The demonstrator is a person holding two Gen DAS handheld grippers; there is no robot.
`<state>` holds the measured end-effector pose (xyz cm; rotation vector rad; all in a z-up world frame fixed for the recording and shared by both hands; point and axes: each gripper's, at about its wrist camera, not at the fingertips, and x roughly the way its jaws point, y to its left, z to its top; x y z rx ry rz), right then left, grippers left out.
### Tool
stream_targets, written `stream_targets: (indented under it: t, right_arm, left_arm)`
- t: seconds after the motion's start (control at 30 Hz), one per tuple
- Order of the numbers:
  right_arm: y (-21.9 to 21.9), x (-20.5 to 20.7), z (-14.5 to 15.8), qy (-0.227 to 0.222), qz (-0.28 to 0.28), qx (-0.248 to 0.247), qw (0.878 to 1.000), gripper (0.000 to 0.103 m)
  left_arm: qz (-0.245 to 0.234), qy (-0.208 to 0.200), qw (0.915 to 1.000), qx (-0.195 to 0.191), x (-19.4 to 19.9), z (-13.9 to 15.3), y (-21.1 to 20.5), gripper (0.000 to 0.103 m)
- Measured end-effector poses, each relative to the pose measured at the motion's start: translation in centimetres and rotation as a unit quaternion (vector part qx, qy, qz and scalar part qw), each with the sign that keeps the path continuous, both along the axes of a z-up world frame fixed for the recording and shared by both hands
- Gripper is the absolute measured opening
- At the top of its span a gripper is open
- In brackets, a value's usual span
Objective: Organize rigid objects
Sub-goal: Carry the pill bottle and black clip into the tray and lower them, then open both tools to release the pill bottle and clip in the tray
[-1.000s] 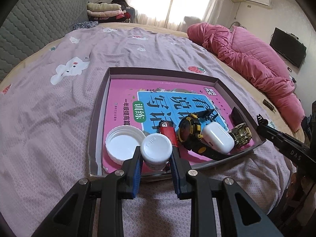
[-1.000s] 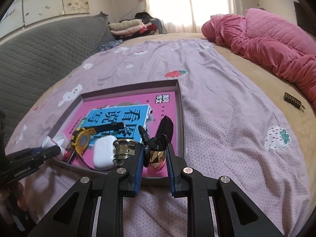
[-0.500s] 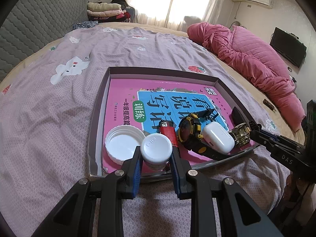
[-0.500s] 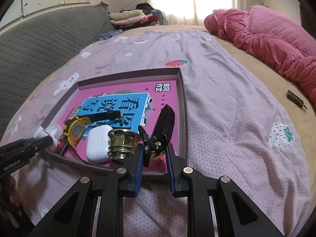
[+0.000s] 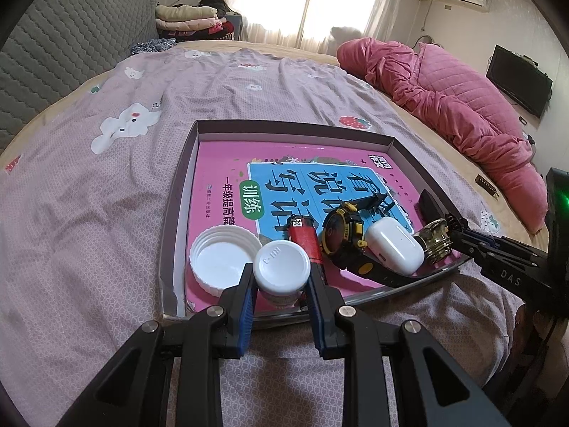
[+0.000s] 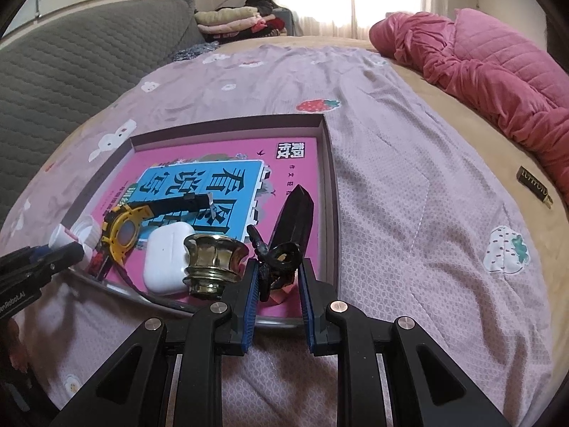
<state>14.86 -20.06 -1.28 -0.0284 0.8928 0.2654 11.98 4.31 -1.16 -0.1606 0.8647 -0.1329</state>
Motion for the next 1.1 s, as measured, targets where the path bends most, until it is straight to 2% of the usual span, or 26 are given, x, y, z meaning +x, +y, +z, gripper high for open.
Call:
stream_targets:
  t: [0.53,0.73,0.87,1.1]
  right_arm:
    - [0.0,-0.5,0.3,-0.003,0.004,0.000,1.000,0.026]
    - [0.0,-0.9,0.5,-0.009,0.007,0.001,1.000,0.032]
    - [-0.3,-1.1,0.7,-0.012,0.002,0.004,1.000,0.040]
    - [-0.5,-1.4,0.9,-0.018,0.001,0.011,1.000,0.041]
  left_arm:
    - [0.004,0.002,1.0000,-0.001,0.0,-0.1,0.3,0.027]
    - [0.006,0.002,1.0000,-0.002,0.0,0.0,0.4,0.027]
    - [0.006,0.003,1.0000,-0.002,-0.1,-0.1,0.4,0.027]
    - [0.004,0.002,1.0000,0.002,0.0,0.0,0.5,0.027]
